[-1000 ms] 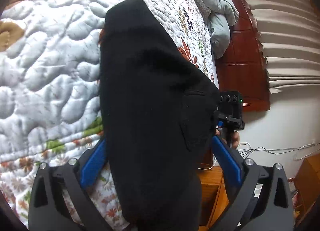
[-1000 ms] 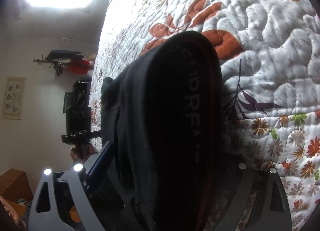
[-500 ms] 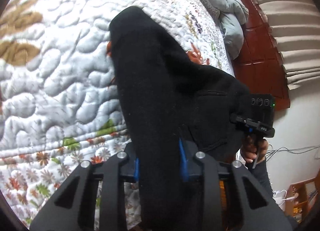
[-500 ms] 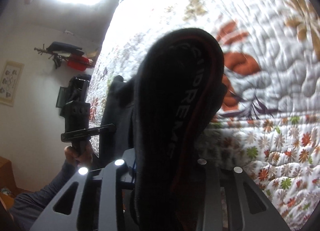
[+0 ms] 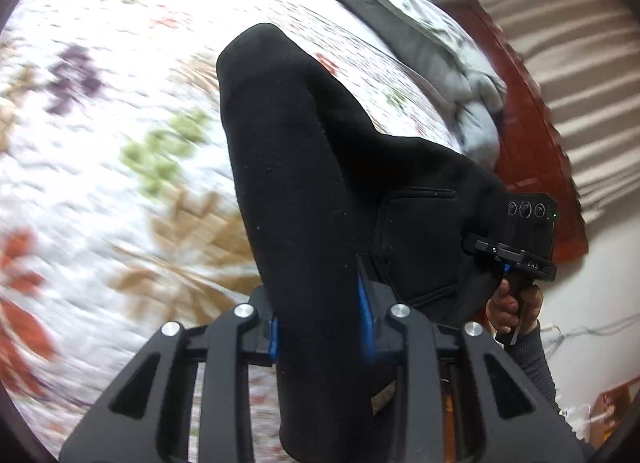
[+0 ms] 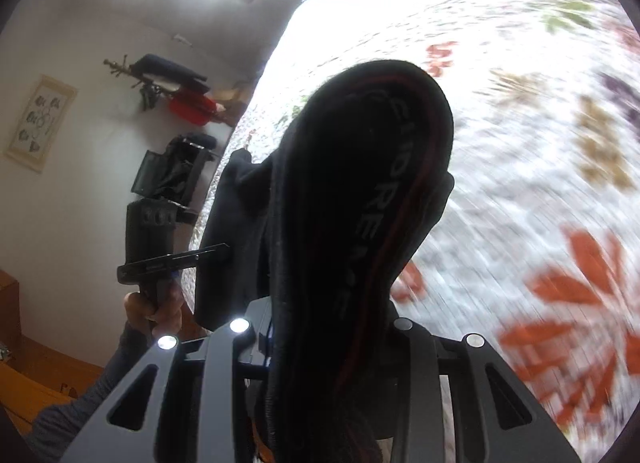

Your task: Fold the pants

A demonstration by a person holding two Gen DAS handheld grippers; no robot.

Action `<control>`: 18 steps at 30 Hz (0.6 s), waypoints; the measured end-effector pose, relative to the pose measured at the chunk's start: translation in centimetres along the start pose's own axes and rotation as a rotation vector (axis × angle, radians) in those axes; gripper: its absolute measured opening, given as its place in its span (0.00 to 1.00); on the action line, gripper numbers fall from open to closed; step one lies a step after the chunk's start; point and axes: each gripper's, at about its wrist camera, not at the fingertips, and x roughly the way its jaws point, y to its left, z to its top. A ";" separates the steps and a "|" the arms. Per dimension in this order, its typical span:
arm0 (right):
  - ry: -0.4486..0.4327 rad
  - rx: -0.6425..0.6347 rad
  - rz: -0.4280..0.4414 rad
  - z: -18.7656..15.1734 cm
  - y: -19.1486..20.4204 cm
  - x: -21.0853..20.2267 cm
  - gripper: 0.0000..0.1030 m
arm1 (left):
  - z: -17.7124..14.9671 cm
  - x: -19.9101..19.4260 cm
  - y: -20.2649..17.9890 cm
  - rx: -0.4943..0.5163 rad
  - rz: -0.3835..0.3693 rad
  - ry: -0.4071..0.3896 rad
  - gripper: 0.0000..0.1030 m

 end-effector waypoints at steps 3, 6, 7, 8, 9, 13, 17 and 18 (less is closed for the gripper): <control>0.029 0.000 0.008 3.1 0.8 4.8 0.31 | 3.2 -1.9 4.5 -0.046 0.026 -0.010 0.27; 0.056 -0.001 0.011 5.3 1.5 8.9 0.31 | 5.3 -2.9 8.8 -0.100 0.030 -0.007 0.27; 0.069 0.001 0.013 6.0 1.6 10.4 0.31 | 5.8 -3.0 10.1 -0.116 0.029 -0.003 0.27; 0.079 0.005 0.014 6.4 1.5 11.5 0.31 | 6.2 -3.1 11.4 -0.129 0.031 0.003 0.27; 0.091 0.009 0.012 6.8 1.3 12.6 0.31 | 6.6 -3.0 12.9 -0.145 0.035 0.012 0.28; 0.116 0.066 0.011 7.0 -1.6 15.5 0.33 | 6.7 -1.9 16.7 -0.200 0.022 0.041 0.34; 0.099 0.060 0.011 6.1 -3.2 16.1 0.44 | 6.1 -1.3 17.6 -0.203 -0.032 0.023 0.42; 0.099 0.060 0.011 6.1 -3.2 16.1 0.47 | 6.0 -1.6 17.8 -0.206 -0.042 0.013 0.44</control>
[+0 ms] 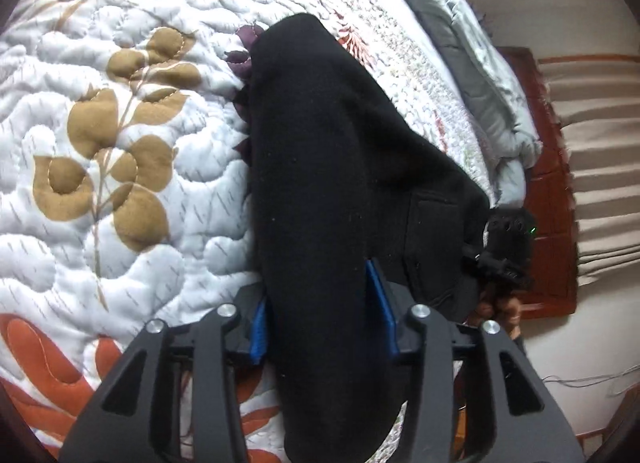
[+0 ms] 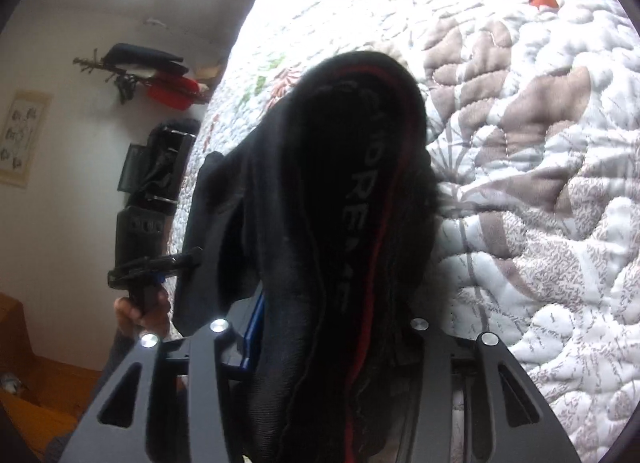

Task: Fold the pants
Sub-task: 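Lay the folded pants flat on the bed and open the left tool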

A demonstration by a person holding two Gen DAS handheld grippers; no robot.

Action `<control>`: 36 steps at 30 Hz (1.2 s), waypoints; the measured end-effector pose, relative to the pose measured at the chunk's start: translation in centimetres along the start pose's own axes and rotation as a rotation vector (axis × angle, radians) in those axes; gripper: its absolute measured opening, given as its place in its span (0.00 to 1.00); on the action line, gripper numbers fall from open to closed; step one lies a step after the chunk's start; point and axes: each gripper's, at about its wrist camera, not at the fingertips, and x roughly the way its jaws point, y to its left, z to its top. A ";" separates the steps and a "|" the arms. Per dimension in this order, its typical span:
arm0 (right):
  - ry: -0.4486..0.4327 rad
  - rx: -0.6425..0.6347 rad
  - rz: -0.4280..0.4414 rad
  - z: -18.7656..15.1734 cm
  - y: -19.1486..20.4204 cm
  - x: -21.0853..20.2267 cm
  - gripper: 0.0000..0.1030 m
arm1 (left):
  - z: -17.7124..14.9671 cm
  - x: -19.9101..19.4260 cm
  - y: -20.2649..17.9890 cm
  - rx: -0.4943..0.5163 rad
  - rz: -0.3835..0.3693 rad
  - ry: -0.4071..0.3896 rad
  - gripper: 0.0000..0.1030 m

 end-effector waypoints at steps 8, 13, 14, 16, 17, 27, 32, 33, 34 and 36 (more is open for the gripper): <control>-0.166 0.009 -0.091 0.1 2.9 -6.9 0.56 | -1.5 -8.6 -4.2 0.120 0.142 -0.338 0.79; -0.257 -0.037 0.019 1.9 7.2 -8.7 0.44 | 0.3 -8.3 -7.0 0.171 -0.014 -0.334 0.87; -0.257 -0.037 0.019 1.9 7.2 -8.7 0.43 | 0.9 -7.2 -7.3 0.175 -0.024 -0.315 0.87; -0.208 -0.019 0.024 2.5 6.9 -6.5 0.42 | 1.7 -5.8 -6.4 0.152 -0.019 -0.293 0.87; -0.184 0.005 -0.002 2.8 6.0 -5.0 0.40 | 2.1 -5.1 -5.8 0.130 -0.017 -0.292 0.87; -0.219 0.052 0.038 0.0 1.6 -7.1 0.20 | 1.0 -6.1 -3.6 0.027 -0.025 -0.325 0.87; -0.185 -0.046 0.116 -3.7 6.7 -7.7 0.19 | -6.0 -9.3 -7.0 0.150 -0.049 -0.377 0.87; -0.163 -0.042 0.109 -4.6 6.5 -7.0 0.19 | -7.3 -9.0 -7.3 0.162 -0.066 -0.367 0.87; -0.149 -0.037 0.088 -5.3 6.0 -6.3 0.19 | -8.6 -8.4 -7.5 0.174 -0.084 -0.342 0.86; -0.133 0.012 0.065 -6.2 4.0 -5.0 0.15 | -10.3 -6.4 -7.0 0.165 -0.089 -0.289 0.86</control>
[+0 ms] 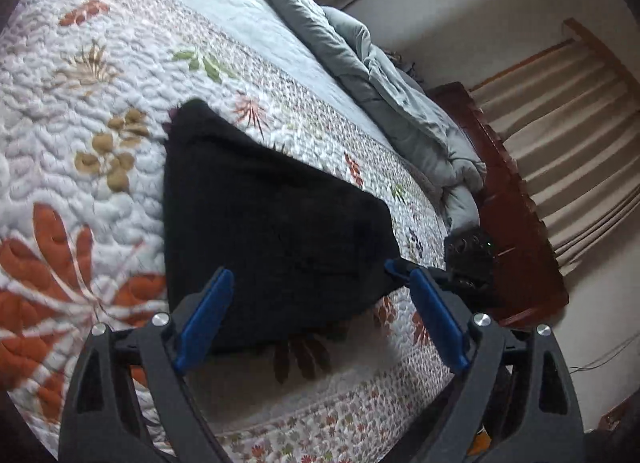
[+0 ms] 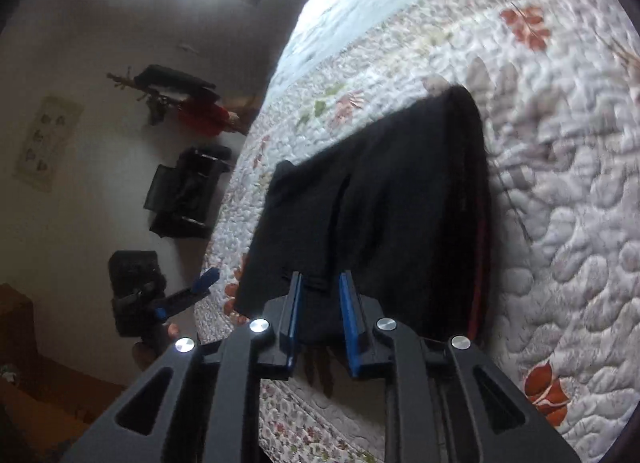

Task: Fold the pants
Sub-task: 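Lay the folded pants flat on the bed and open the left tool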

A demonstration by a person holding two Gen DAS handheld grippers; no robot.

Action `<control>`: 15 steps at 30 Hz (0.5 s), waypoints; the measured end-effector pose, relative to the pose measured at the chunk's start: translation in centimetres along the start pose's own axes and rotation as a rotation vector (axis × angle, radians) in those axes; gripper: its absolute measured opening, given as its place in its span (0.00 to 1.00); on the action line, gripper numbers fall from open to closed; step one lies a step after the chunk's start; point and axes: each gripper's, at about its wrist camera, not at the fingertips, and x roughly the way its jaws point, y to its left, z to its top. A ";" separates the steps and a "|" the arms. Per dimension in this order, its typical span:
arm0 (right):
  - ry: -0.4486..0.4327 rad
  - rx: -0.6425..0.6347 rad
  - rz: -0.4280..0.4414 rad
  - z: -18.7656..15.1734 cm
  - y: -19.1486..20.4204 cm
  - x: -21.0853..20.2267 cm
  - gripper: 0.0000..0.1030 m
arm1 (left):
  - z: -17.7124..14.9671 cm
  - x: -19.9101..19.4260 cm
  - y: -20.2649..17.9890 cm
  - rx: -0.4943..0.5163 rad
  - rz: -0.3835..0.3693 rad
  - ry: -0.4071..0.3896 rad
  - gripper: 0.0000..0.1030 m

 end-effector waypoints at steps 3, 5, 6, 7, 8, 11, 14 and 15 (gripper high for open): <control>-0.007 0.077 -0.016 -0.8 -3.5 0.7 0.00 | -1.3 2.1 2.1 -0.062 0.014 0.042 0.81; -0.036 0.132 0.023 -0.9 -5.0 0.0 0.00 | -1.6 2.3 3.1 -0.099 -0.008 0.041 0.79; -0.054 0.145 0.027 -1.0 -5.1 -0.6 0.01 | -1.6 2.0 3.2 -0.111 -0.018 0.034 0.79; -0.066 0.142 0.022 -1.1 -4.9 -1.0 0.03 | -1.6 1.2 3.2 -0.126 -0.027 0.019 0.80; -0.091 0.142 0.010 -1.4 -4.5 -2.0 0.13 | -1.8 0.3 3.0 -0.136 -0.021 0.002 0.82; -0.143 0.114 -0.050 -3.2 -2.5 -4.7 0.27 | -2.8 -2.6 1.6 -0.130 0.025 -0.024 0.89; -0.213 0.015 -0.182 -6.7 1.7 -7.6 0.55 | -5.1 -6.3 -1.7 -0.039 0.162 -0.087 0.95; -0.237 -0.013 -0.211 -7.8 2.9 -8.3 0.71 | -6.0 -7.4 -2.9 -0.003 0.220 -0.120 0.97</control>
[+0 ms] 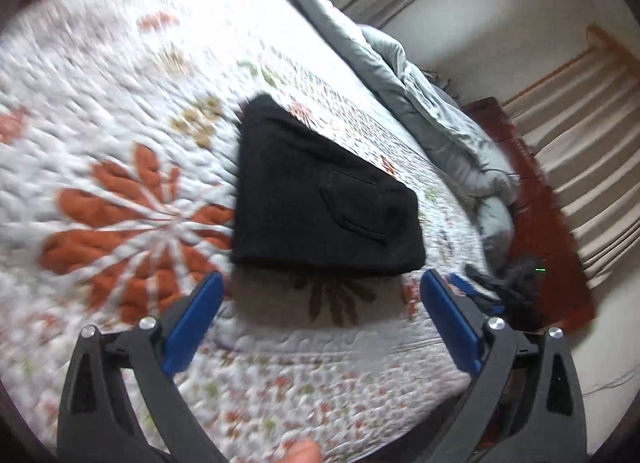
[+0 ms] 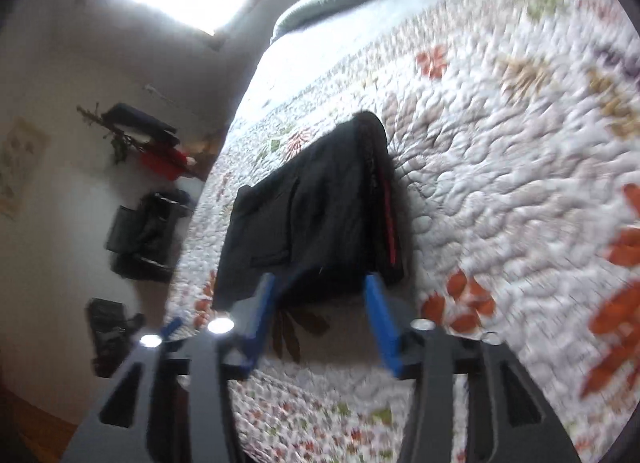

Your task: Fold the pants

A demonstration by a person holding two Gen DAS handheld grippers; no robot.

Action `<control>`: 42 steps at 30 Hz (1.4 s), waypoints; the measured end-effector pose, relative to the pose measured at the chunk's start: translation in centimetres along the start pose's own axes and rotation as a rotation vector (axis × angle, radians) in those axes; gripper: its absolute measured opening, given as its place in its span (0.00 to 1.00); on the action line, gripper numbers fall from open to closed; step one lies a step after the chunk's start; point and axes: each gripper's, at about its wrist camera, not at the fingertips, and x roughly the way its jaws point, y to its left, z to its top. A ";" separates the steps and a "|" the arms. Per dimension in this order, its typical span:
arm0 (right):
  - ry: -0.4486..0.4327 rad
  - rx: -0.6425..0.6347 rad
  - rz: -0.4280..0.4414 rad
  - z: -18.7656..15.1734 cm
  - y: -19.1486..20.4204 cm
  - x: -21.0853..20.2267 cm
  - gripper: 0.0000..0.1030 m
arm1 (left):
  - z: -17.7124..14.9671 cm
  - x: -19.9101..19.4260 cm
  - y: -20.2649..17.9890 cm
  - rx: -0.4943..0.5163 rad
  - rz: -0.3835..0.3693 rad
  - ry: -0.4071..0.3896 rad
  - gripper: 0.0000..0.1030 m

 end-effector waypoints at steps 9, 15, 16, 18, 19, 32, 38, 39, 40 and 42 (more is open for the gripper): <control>-0.143 -0.139 -0.219 -11.3 8.3 -8.6 0.89 | -9.5 -10.1 -10.1 0.280 0.391 -0.189 0.97; -0.264 -0.309 -0.382 -16.9 14.0 -12.7 0.92 | -13.8 -15.0 -13.7 0.333 0.480 -0.269 0.97; -0.282 -0.327 -0.397 -17.7 14.9 -13.5 0.92 | -14.3 -15.6 -14.1 0.336 0.486 -0.276 0.97; -0.326 -0.356 -0.427 -19.3 16.7 -15.2 0.92 | -15.5 -17.0 -14.9 0.343 0.499 -0.284 0.97; -0.341 -0.362 -0.434 -19.8 17.3 -15.9 0.92 | -16.2 -17.5 -15.5 0.347 0.492 -0.283 0.97; -0.461 -0.462 -0.498 -26.7 23.6 -20.6 0.92 | -21.4 -22.6 -19.9 0.393 0.478 -0.323 0.97; -0.454 -0.479 -0.495 -26.5 24.0 -19.6 0.92 | -20.8 -22.3 -19.6 0.373 0.481 -0.319 0.97; -0.446 -0.480 -0.492 -26.2 23.8 -19.2 0.92 | -20.6 -22.0 -19.5 0.368 0.482 -0.318 0.97; -0.443 -0.481 -0.490 -26.1 23.7 -19.0 0.92 | -20.4 -21.7 -19.4 0.365 0.485 -0.317 0.97; -0.431 -0.483 -0.484 -25.7 23.5 -18.3 0.92 | -20.1 -21.0 -19.3 0.362 0.489 -0.303 0.97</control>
